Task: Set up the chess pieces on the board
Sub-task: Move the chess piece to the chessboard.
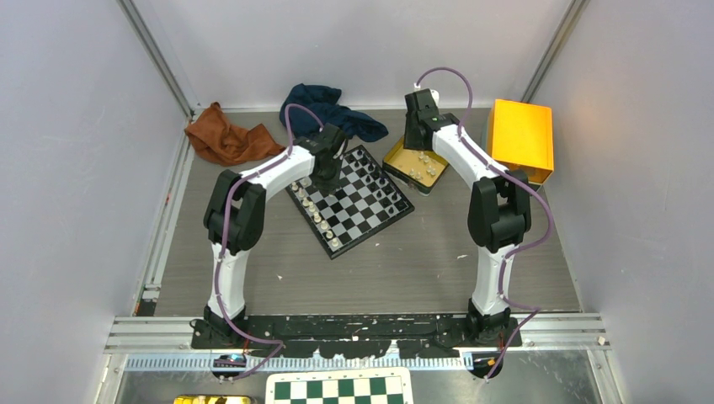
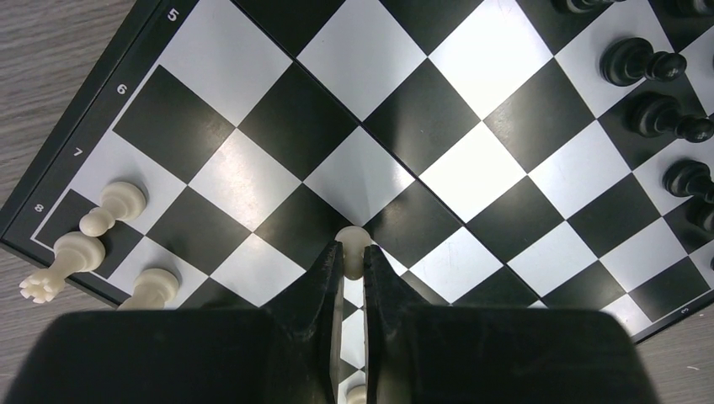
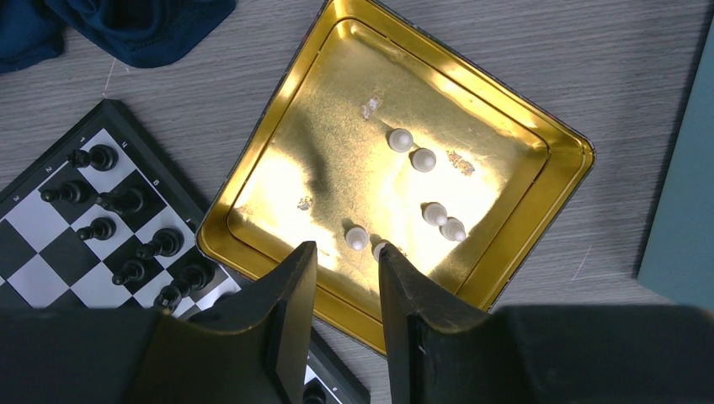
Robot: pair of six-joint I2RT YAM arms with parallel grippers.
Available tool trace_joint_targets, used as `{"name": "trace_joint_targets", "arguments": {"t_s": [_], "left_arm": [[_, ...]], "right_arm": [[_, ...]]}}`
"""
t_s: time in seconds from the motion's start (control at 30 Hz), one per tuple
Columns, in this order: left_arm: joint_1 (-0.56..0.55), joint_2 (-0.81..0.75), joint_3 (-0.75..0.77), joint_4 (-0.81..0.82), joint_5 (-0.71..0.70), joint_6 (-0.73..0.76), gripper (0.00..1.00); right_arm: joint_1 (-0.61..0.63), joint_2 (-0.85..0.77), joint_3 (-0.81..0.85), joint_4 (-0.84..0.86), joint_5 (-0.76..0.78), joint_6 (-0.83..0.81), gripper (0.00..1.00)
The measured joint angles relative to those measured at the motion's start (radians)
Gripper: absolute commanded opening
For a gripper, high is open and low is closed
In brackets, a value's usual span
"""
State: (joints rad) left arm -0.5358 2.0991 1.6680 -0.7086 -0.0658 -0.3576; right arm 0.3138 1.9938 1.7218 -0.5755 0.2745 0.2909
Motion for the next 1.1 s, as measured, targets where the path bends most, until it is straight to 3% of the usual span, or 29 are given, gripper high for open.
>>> {"name": "trace_joint_targets", "arguments": {"t_s": [0.63,1.1], "left_arm": [[0.003,-0.013,-0.011,-0.011,-0.116,-0.01,0.02],[0.064,-0.047,-0.037,-0.011,-0.134,-0.04,0.02]], "right_arm": [[0.0,-0.019,-0.011,0.0,-0.015,0.0,0.39],[0.0,-0.027,-0.027,0.0,-0.024,0.0,0.39]]}}
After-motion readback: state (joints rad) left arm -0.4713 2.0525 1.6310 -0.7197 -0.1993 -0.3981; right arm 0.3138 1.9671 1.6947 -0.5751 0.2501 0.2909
